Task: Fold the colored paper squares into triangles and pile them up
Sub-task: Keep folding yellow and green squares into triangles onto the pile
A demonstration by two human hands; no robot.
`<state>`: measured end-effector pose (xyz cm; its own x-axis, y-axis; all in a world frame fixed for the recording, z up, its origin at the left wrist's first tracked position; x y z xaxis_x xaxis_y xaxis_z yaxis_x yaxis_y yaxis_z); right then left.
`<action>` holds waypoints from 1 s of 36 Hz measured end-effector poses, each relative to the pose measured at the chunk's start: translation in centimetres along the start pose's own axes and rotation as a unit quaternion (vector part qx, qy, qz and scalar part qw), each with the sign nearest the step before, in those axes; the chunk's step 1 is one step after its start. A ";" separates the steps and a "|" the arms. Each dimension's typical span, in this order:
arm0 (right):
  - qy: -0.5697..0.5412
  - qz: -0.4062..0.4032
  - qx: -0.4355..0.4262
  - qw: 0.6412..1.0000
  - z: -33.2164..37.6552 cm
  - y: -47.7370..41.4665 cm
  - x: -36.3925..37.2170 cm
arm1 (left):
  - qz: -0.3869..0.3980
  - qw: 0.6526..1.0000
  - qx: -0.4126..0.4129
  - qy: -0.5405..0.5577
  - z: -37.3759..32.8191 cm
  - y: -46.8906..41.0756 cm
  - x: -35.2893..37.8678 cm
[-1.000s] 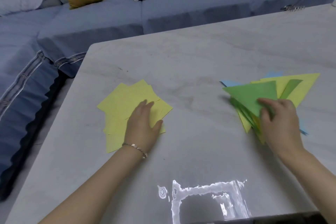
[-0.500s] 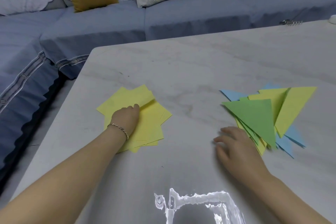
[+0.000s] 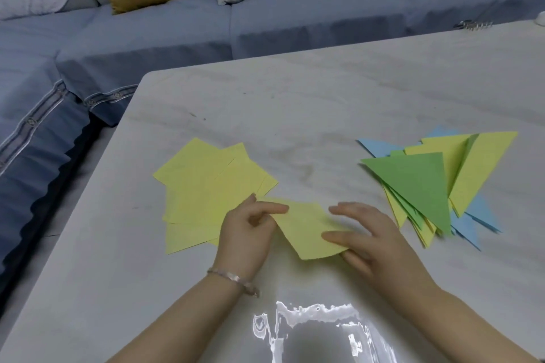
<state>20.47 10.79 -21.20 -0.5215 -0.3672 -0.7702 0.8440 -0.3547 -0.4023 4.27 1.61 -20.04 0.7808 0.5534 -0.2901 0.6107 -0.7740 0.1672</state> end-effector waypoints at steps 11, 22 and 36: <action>0.026 0.057 -0.065 0.996 0.0 2.7 2.3 | 0.002 0.990 -0.127 0.061 1.0 -1.3 0.0; 0.016 0.049 -0.023 0.998 -0.4 1.9 0.4 | 0.073 0.994 -0.001 -0.082 -0.8 -2.0 0.3; 0.032 -0.012 -0.111 0.993 2.3 1.3 -0.8 | 0.078 0.997 -0.004 0.002 -2.1 -1.1 0.2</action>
<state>21.69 8.57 -20.00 -0.5382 -0.3034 -0.7863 0.8423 -0.1607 -0.5145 4.02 3.19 -18.30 0.8669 0.4275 -0.2563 0.4827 -0.8481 0.2182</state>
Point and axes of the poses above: each hand's wrist, its own y-axis away from the middle knuckle, its own x-axis out of the palm, z = x × y, the point moved 6 cm from there along -y, towards the middle knuckle, and after that the axes turned 8 degrees about z, right-handed, at the moved point
